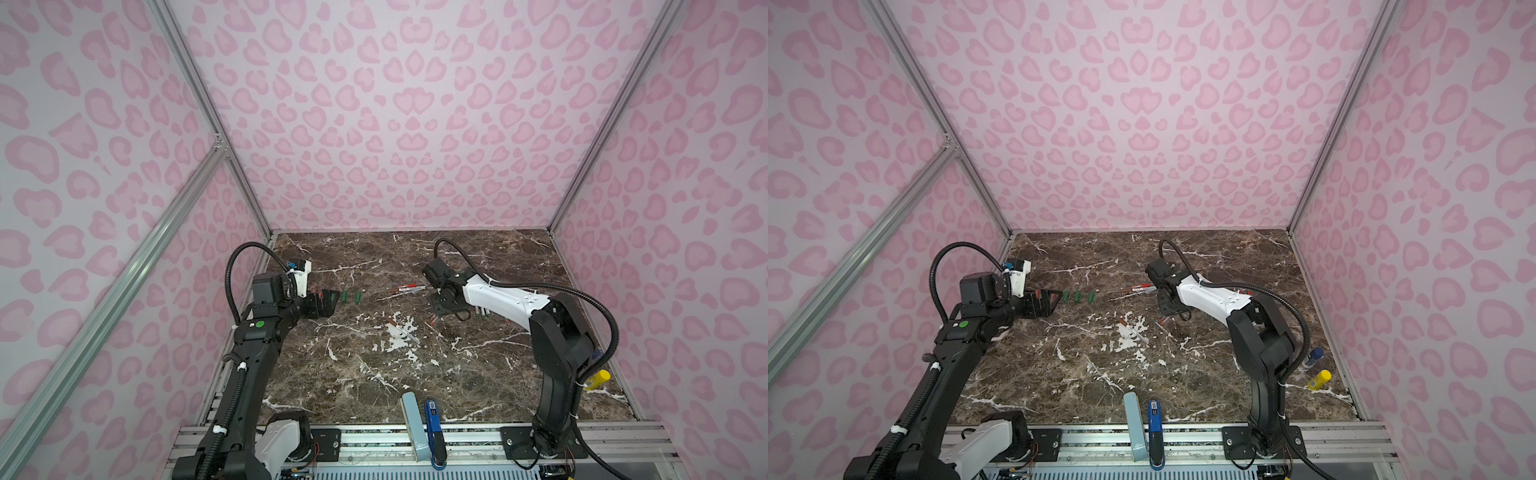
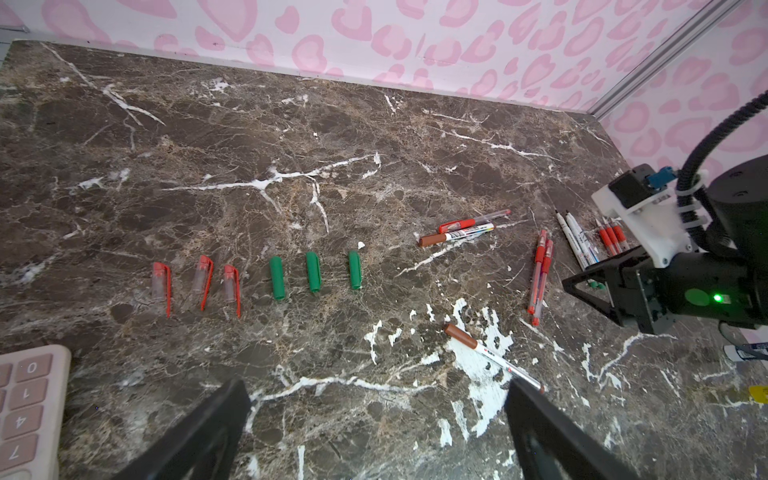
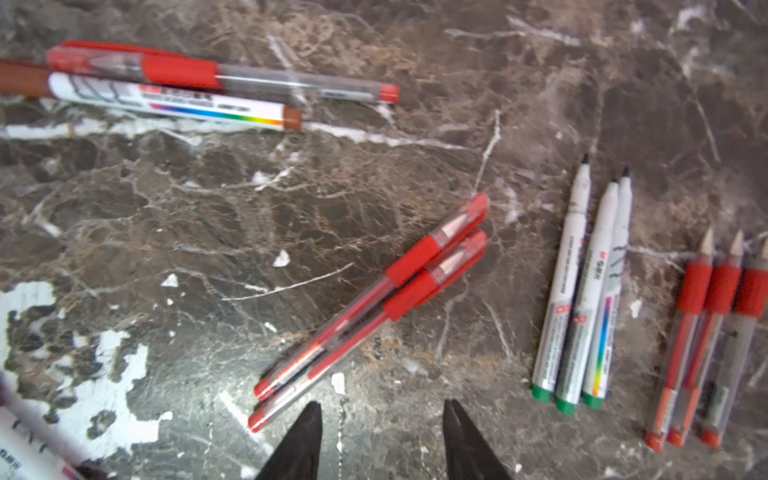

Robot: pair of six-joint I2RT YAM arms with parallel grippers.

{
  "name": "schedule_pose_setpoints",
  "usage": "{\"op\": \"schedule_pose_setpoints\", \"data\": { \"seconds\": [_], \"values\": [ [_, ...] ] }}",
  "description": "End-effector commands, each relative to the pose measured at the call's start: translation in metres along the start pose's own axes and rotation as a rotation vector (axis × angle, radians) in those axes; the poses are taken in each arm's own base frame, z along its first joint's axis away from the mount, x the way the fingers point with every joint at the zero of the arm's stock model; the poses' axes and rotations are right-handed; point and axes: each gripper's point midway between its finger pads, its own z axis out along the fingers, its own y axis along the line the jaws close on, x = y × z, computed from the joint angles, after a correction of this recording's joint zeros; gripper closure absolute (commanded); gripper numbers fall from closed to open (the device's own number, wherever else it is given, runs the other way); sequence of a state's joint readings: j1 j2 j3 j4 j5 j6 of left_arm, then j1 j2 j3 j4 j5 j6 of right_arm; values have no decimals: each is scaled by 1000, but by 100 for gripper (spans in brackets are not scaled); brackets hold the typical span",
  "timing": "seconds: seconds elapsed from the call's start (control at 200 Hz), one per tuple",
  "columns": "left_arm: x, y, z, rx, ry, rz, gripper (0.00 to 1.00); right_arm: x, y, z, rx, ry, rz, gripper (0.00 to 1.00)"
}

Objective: Open the pen caps
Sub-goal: 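Lower the right gripper around a red-capped gel pen's barrel, then close the right gripper on the gel pen and lift it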

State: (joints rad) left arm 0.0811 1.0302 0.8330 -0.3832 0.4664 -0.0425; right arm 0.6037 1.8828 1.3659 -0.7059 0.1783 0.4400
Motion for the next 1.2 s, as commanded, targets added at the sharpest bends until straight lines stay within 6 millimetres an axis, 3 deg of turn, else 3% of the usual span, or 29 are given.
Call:
{"op": "schedule_pose_setpoints", "data": {
  "seconds": [0.0, 0.18, 0.415, 0.775, 0.99, 1.195],
  "values": [
    [-10, -1, 0, 6, -36, 22, 1, 1, 1, 12, -76, 10, 145, 56],
    [-11, -3, 0, 16, -41, 23, 1, 0, 1, 27, -118, 29, 220, 59],
    [-11, -3, 0, 16, -40, 26, 1, -10, 0, 31, -138, 16, 264, 60],
    [-13, -1, -2, 1, -36, 25, 1, -6, 4, 48, -149, 52, 282, 61],
    [-13, -1, -1, 3, -33, 22, 1, 20, -4, 54, -115, 105, 262, 64],
    [-12, -1, 2, 8, -27, 15, 1, 48, -10, 51, -93, 148, 224, 79]
  ]
}}
